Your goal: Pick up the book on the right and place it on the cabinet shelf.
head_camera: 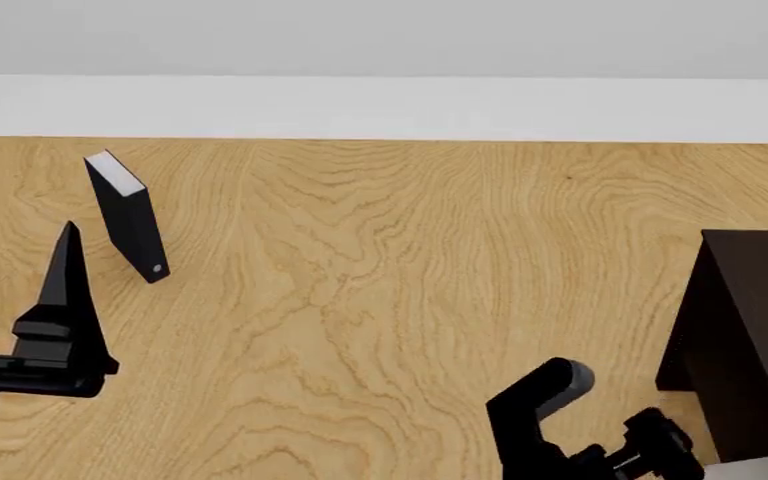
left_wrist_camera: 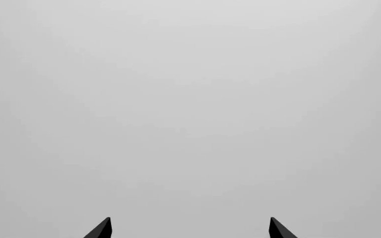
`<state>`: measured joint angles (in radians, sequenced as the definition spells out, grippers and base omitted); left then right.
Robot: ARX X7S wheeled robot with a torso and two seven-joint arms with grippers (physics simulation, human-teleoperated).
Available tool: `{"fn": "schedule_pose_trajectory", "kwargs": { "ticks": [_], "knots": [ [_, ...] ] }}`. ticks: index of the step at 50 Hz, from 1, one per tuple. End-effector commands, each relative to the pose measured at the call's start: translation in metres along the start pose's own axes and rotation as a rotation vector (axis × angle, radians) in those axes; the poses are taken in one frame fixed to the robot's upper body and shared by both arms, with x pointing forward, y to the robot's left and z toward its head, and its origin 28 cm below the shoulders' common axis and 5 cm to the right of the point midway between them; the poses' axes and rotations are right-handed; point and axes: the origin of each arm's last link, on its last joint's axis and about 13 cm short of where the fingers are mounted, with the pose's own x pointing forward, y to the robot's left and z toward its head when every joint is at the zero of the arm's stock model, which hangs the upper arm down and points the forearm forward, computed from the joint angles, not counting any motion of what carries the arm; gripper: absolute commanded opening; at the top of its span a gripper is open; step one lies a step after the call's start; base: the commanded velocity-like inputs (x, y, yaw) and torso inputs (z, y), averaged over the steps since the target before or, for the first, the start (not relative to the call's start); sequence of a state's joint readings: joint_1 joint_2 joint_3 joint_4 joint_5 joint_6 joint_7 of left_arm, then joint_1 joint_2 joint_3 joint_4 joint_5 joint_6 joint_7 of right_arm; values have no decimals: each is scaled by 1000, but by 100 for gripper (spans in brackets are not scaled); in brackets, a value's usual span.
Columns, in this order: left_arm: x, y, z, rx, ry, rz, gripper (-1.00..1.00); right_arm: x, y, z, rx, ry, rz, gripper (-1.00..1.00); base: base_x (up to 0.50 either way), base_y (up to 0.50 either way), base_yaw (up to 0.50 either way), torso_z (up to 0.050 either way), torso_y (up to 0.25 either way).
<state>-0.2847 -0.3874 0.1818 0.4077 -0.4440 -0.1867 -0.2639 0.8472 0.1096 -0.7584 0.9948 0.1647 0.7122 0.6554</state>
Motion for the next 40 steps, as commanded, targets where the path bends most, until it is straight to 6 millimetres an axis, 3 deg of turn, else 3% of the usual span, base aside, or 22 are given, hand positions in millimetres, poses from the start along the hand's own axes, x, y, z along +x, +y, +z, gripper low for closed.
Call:
{"fn": "schedule_pose_trajectory", "kwargs": {
  "ticks": [1, 18, 40],
  "knots": [
    [0, 0, 0, 1, 1, -1, 100, -16, -8, 4, 202, -44, 195, 100, 0, 0, 0, 0, 0],
    [-1, 0, 0, -1, -3, -2, 100, -36, -14, 0, 328, 8, 392, 100, 0, 0, 0, 0, 0],
    [-1, 0, 0, 2, -2, -2, 100, -30, -30, -18, 354, 122, 432, 100, 0, 0, 0, 0, 0]
  ]
}}
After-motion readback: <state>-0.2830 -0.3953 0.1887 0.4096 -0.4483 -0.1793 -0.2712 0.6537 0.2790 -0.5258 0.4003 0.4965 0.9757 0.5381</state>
